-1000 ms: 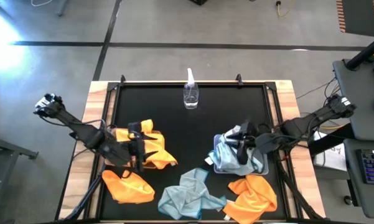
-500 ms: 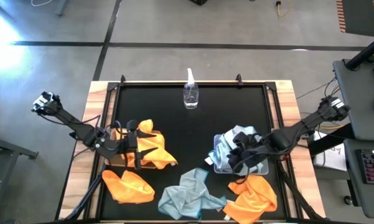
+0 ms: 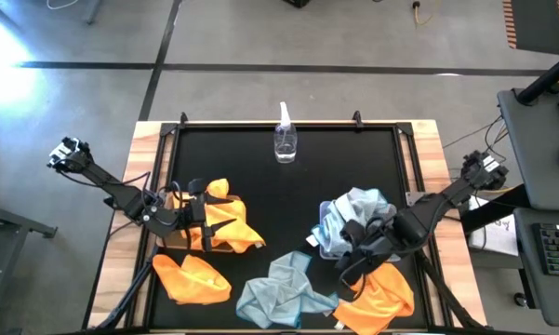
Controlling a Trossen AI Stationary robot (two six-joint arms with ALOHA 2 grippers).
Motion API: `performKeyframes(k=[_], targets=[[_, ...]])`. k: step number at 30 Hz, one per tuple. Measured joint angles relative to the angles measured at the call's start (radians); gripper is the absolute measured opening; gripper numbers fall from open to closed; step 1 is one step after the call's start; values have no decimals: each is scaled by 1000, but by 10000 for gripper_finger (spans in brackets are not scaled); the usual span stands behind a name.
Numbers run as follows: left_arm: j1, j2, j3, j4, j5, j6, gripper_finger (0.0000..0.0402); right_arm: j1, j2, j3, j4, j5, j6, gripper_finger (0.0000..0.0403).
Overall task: Sort microfiber towel by color & place in baskets
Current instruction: Put the right orange microfiber cloth into the orange bin
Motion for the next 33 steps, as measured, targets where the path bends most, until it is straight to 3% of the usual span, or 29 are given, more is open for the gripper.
performKeyframes(k=[8,19,33], targets=[[0,0,0,0,0,11,214,78,142,176,-153,-125,143,118],[0,0,0,0,-1,37,214,171,297,205,-193,-328,272,118],[0,1,0,2,-1,33,214,187,370,200,-299,-339,245,118]])
